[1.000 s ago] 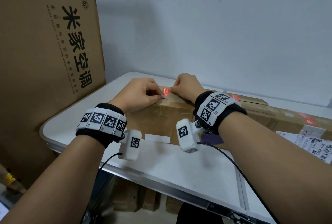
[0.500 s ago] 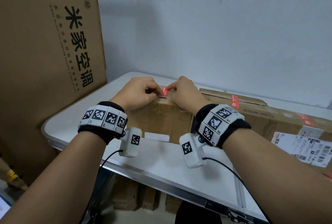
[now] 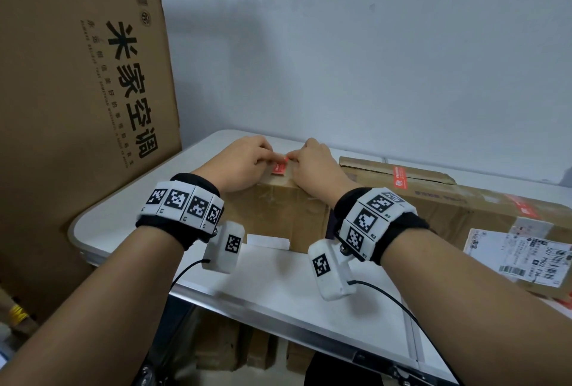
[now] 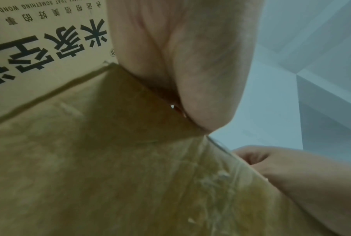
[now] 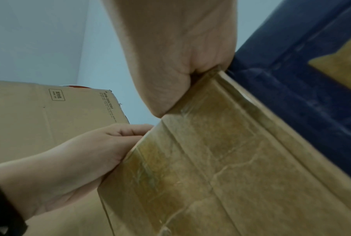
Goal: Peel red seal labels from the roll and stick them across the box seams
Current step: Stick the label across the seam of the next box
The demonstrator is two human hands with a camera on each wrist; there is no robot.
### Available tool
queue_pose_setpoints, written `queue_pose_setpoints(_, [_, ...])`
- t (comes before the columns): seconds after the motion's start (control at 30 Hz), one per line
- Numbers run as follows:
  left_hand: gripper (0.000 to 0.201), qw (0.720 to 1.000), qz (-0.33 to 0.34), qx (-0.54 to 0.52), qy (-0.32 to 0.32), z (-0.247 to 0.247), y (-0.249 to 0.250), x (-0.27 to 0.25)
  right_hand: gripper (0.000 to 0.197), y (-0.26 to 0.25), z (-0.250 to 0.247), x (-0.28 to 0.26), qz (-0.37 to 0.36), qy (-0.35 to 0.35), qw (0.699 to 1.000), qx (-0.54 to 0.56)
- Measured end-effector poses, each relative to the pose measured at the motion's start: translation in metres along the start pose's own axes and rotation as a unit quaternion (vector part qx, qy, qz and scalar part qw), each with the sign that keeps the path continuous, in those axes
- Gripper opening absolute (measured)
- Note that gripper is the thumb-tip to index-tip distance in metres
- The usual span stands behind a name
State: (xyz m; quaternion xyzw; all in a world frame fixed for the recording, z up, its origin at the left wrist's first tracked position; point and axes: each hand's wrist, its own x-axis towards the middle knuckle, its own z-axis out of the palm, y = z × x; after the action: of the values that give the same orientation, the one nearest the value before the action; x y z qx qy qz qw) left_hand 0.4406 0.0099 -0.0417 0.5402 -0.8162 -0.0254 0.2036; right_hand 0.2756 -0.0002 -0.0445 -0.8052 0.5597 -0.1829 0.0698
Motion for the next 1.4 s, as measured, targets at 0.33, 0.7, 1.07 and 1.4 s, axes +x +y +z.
queue_pose_setpoints(0.33, [0.046,0.997,-0.035,0.06,-0.015,0.001,-0.003,0.004,0.04,0.001,0.002,0.0,0.0,0.006,1.0,-0.004])
queue_pose_setpoints(0.7, [0.047,0.99,-0.038,0.123,-0.048,-0.001,0.002,0.007,0.043,-0.001,0.001,-0.002,0.011,-0.007,1.0,-0.013])
queue_pose_setpoints(1.07, [0.039,0.998,-0.051,0.021,0.031,0.012,-0.013,-0.029,0.042,0.004,-0.012,-0.013,-0.055,-0.014,0.997,0.061])
queue_pose_setpoints(1.4, [0.042,0.997,-0.053,0.054,0.017,0.013,-0.011,-0.03,0.042,-0.001,-0.007,-0.026,-0.119,0.011,0.991,-0.055])
